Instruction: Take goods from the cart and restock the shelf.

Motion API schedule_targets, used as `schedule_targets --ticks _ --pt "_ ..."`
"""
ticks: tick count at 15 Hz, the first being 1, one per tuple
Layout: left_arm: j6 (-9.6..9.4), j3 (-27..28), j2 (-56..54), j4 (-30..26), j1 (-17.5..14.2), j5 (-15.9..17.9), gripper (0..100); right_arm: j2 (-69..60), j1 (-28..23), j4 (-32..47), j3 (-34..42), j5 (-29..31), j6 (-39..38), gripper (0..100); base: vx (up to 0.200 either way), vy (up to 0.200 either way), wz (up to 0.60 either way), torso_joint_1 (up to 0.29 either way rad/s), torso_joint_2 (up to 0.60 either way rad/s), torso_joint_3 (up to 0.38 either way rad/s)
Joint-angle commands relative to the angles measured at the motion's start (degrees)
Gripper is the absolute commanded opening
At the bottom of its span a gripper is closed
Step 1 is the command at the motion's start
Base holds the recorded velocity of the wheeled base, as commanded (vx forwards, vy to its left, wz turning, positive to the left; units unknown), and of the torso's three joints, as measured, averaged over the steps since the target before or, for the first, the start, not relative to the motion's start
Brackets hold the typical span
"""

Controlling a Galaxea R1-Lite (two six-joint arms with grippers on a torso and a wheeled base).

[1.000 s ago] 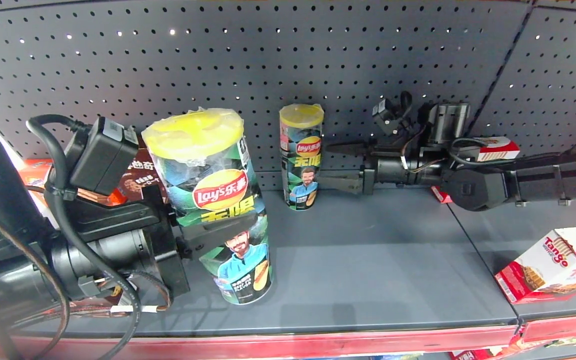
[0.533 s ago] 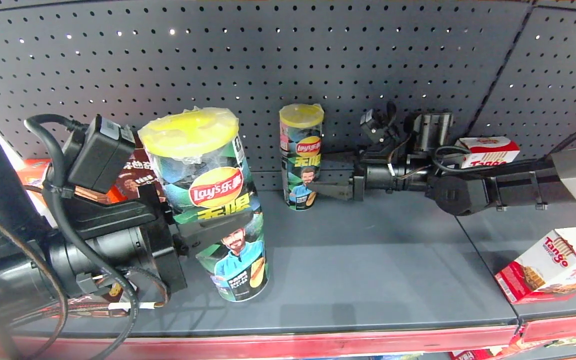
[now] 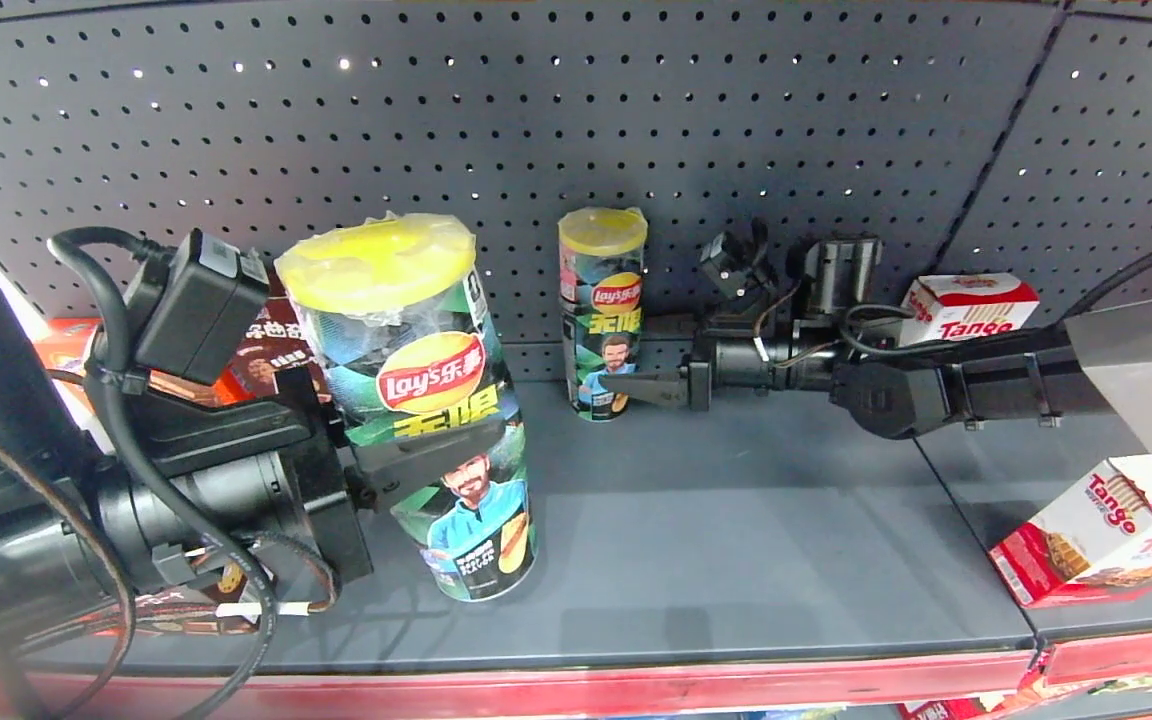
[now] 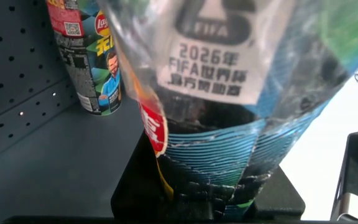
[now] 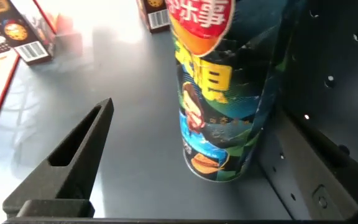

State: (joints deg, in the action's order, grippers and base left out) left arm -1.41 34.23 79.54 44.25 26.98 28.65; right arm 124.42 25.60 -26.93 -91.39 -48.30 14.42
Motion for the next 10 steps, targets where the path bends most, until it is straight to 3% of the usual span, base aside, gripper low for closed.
schedule_targets --ticks 1,6,10 --pt "0.01 0.05 0.09 0.05 0.00 -0.08 0 0.83 0.85 -0.14 -0.63 0.14 -0.36 100 0.000 0.000 0.00 0.000 0.00 0.000" --pt "0.01 -0.13 0.09 0.05 -0.17 -0.17 0 -0.40 1.82 -0.76 1.92 0.22 -0.18 100 0.000 0.000 0.00 0.000 0.00 0.000" --pt "0.01 -0.66 0.09 0.05 -0.26 -0.17 0 0.74 2.52 -2.95 2.71 3.74 -0.36 100 0.000 0.000 0.00 0.000 0.00 0.000"
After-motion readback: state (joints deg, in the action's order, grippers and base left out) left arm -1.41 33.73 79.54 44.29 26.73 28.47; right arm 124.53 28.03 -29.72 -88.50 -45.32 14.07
